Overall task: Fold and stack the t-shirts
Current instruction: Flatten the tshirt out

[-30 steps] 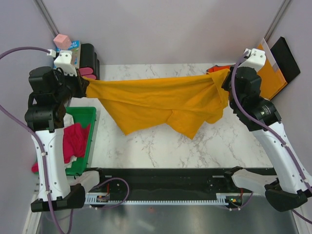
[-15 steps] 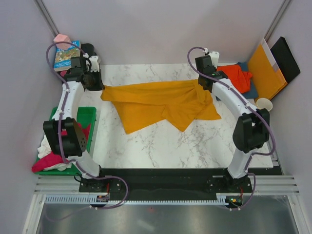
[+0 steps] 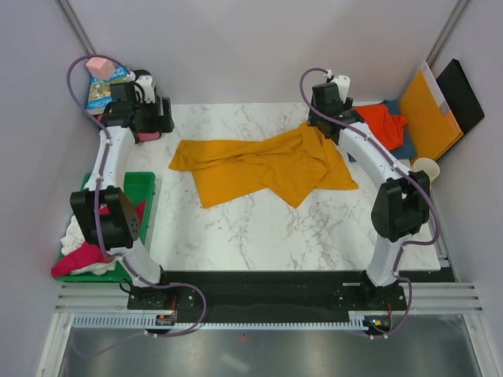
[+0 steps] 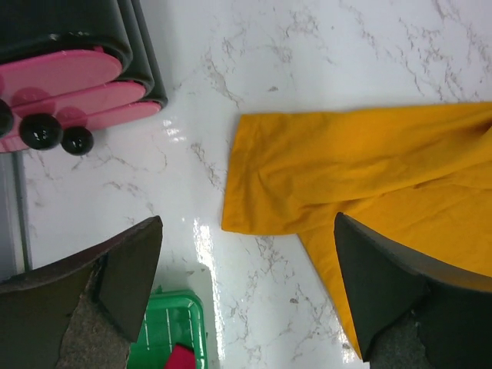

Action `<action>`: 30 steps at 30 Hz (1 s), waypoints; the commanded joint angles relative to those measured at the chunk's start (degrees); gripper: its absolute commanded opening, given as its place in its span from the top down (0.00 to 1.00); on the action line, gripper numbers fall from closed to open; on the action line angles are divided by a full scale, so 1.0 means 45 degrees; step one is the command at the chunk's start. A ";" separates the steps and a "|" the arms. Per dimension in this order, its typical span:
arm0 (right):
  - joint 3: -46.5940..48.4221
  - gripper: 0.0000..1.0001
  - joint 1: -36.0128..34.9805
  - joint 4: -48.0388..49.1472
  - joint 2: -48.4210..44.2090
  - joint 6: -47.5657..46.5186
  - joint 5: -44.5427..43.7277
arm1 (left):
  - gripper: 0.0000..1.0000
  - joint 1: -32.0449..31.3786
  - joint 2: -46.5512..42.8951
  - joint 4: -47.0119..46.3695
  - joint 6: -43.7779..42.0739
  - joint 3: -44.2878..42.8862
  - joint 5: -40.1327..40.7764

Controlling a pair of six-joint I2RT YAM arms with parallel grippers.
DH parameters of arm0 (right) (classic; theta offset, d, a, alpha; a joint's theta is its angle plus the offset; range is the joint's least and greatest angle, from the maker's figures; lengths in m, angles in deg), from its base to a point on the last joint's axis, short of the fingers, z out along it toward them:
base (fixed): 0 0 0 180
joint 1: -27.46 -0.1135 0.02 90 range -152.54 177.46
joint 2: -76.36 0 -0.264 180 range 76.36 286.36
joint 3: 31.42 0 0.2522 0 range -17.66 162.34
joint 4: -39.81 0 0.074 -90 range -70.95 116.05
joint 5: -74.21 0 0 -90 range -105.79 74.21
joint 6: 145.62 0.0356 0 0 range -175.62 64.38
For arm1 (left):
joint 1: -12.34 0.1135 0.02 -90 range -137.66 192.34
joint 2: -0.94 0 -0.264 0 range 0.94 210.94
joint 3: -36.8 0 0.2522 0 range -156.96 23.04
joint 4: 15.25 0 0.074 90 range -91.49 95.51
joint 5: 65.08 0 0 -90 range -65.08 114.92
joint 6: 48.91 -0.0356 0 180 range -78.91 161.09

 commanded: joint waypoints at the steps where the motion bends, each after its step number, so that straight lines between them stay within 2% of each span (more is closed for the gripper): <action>1: -0.2770 0.28 -0.1123 0.0432 -0.2386 0.0386 0.0543 | 0.01 0.0044 -0.1906 -0.0379 0.0186 0.1029 0.0423; 6: -0.6568 0.37 -0.2279 0.1233 -0.3915 0.1558 0.0698 | 0.03 0.0064 -0.3781 -0.0437 0.0343 0.3798 -0.0142; 7: -0.7424 0.42 -0.2493 0.1273 -0.4226 0.1772 0.0680 | 0.03 0.0102 -0.4287 -0.0437 0.0382 0.4115 -0.0181; 10: -0.8639 0.48 -0.3078 0.1643 -0.4696 0.2417 0.0797 | 0.04 0.0102 -0.5167 -0.0437 0.0440 0.5287 -0.0279; 14: -0.9462 0.49 -0.3627 0.1761 -0.4621 0.3256 0.0874 | 0.04 0.0102 -0.5794 -0.0359 0.0421 0.6498 -0.0397; 18: -1.0224 0.49 -0.3881 0.2307 -0.4231 0.3668 0.1031 | 0.05 0.0103 -0.6166 -0.0203 0.0226 0.6930 -0.0143; 30: -0.9972 0.48 -0.4604 0.3265 -0.2415 0.4235 0.1480 | 0.05 0.0102 -0.7026 0.0168 0.0050 0.7809 0.0189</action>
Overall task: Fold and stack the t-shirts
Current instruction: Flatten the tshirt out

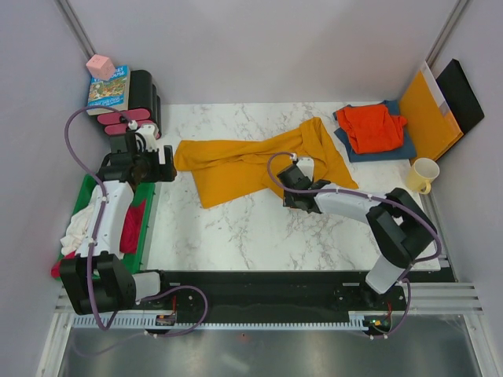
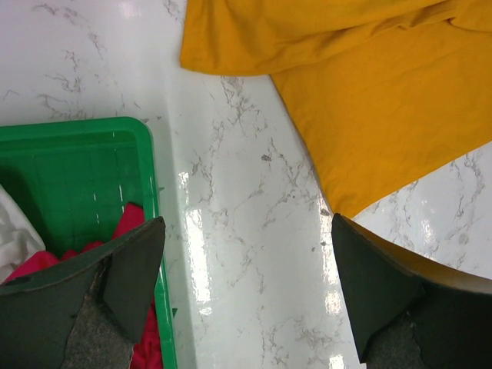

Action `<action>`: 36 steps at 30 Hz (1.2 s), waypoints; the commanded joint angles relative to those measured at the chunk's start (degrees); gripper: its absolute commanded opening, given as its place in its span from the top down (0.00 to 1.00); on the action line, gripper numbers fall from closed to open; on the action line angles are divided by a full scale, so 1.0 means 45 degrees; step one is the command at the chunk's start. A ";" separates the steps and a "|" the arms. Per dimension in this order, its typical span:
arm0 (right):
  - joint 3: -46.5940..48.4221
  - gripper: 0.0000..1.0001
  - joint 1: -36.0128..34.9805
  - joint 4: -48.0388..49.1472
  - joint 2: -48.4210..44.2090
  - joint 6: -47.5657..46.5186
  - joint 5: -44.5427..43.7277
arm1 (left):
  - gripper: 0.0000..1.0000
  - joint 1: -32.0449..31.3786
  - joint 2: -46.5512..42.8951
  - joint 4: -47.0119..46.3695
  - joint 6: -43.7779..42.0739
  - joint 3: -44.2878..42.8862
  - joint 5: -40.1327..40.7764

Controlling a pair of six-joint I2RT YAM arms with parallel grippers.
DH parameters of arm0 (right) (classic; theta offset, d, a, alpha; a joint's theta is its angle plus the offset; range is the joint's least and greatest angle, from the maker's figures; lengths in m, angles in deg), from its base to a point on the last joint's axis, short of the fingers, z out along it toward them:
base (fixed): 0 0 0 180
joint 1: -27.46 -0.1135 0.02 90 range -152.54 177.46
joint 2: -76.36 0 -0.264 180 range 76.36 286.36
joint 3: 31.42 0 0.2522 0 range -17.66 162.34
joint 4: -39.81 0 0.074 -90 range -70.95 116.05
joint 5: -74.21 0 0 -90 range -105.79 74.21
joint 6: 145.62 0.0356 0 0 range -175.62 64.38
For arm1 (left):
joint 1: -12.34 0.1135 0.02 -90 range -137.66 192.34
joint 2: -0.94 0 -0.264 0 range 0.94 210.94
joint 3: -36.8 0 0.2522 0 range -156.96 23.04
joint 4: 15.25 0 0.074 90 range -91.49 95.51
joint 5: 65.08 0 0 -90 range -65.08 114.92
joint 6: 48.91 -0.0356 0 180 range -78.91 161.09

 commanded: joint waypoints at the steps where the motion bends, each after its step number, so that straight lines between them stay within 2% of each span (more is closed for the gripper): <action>1: 0.0296 0.48 -0.0151 0.0623 0.0802 0.0577 0.0159 | 0.05 0.0078 -0.0391 -0.0006 -0.0042 0.0271 0.0238; 7: -0.0016 0.47 -0.0151 0.0565 0.1038 0.1008 -0.0133 | 0.05 0.0078 -0.0353 0.0032 -0.0120 0.0291 0.0336; 8: -0.0055 0.50 -0.0151 0.0565 0.1038 0.1028 -0.0153 | 0.05 0.0078 -0.0333 0.0013 -0.0082 0.0310 0.0336; 12: -0.0211 0.69 -0.0151 0.0370 0.1116 0.1164 -0.0271 | 0.05 0.0078 -0.0196 0.0013 0.0075 0.0291 0.0200; 13: -0.0289 0.78 -0.0131 0.0331 0.1096 0.1184 -0.0271 | 0.05 0.0078 -0.0138 -0.0006 0.0114 0.0291 0.0199; 15: -0.0406 0.89 -0.0151 0.0311 0.0999 0.1282 -0.0290 | 0.05 0.0078 -0.0079 -0.0045 0.0172 0.0291 0.0180; 16: -0.0504 1.00 -0.0151 0.0272 0.0902 0.1301 -0.0309 | 0.05 0.0078 0.0018 -0.0084 0.0192 0.0272 0.0199; 22: -0.0350 1.00 -0.0346 0.0077 0.0082 0.0755 -0.0699 | 0.05 0.0059 0.0837 -0.0747 0.0232 0.0096 0.0101; 25: 0.0099 1.00 -0.0423 -0.0294 -0.0192 0.0404 -0.0798 | 0.04 0.0059 0.1910 -0.1409 0.0095 -0.0080 0.0140; 32: 0.0882 1.00 -0.0541 -0.1173 -0.0564 -0.0241 -0.1149 | 0.12 0.0039 0.6030 -0.1744 0.0465 -0.2263 0.1604; 36: 0.1077 1.00 -0.0522 -0.1388 -0.0701 -0.0437 -0.1130 | 0.15 0.0059 0.7417 -0.2154 0.0816 -0.3184 0.1235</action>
